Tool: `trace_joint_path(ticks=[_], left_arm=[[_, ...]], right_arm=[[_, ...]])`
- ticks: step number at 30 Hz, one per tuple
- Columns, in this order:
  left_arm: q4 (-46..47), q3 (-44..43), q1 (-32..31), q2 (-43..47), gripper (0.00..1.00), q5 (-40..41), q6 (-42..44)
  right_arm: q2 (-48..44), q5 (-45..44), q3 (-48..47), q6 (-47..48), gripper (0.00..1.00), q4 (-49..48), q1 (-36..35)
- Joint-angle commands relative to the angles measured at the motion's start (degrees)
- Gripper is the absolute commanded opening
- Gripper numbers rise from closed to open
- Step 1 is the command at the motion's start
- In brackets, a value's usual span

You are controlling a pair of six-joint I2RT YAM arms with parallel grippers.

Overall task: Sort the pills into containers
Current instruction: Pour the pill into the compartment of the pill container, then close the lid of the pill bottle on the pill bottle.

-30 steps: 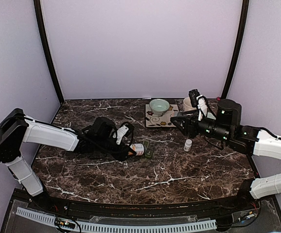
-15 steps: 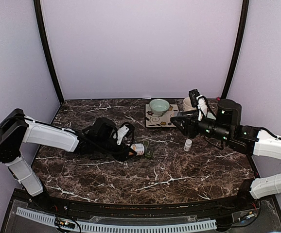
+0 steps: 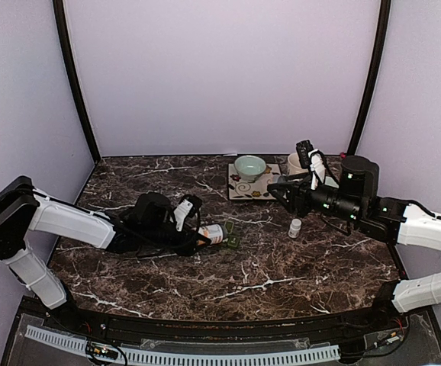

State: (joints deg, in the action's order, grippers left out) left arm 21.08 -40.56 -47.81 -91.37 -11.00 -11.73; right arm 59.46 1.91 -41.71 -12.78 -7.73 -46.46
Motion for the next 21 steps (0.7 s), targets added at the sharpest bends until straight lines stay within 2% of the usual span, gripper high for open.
trace_joint_path(ticks=[1, 10, 21], left_arm=[[6.6, 2.5, -0.3, 3.8, 0.00, 0.1, -1.6], [15.9, 7.4, 0.8, 6.8, 0.00, -3.5, -4.6], [27.5, 10.8, 6.6, 8.7, 0.00, -19.5, -12.0]], right_arm=[[-0.3, 0.7, -0.1, -0.7, 0.04, -2.3, 0.1], [0.3, 2.3, -1.1, -1.0, 0.04, -1.8, 0.1], [1.7, 8.4, -3.0, -1.2, 0.03, -1.4, -0.2]])
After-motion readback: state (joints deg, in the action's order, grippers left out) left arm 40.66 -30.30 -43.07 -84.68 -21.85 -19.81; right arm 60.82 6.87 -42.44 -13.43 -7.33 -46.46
